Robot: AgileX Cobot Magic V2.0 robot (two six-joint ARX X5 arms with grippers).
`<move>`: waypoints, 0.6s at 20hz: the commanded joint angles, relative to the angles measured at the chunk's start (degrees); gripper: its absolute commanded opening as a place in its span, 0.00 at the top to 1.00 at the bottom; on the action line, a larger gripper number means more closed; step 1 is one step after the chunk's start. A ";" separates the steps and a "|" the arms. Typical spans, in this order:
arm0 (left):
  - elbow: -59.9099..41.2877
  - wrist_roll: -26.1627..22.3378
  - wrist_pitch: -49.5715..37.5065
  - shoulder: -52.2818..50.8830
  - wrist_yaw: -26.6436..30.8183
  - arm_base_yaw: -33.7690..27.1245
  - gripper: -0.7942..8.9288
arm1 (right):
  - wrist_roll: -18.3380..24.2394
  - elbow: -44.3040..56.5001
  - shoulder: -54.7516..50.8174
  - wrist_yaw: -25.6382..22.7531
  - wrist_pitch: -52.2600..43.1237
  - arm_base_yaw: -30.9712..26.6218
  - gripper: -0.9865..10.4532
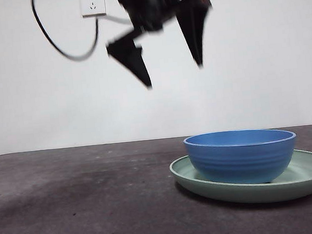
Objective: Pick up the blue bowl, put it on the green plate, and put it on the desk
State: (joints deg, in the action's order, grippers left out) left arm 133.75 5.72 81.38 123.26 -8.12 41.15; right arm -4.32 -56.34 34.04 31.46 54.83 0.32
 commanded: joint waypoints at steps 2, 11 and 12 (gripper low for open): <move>1.66 -1.92 2.10 -10.12 1.70 -0.15 0.27 | 0.31 -0.92 0.28 0.00 -0.44 0.04 0.40; -18.12 -8.46 -2.19 -38.05 1.70 -0.37 0.27 | 0.28 -0.92 0.28 0.07 -0.55 0.04 0.40; -22.56 -8.66 -4.57 -41.92 1.70 -0.37 0.27 | 0.28 -0.92 0.28 0.07 -0.55 0.04 0.40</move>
State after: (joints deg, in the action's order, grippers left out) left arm 110.61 -1.45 78.02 81.93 -6.55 40.36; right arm -4.32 -56.34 34.04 31.48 54.72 0.34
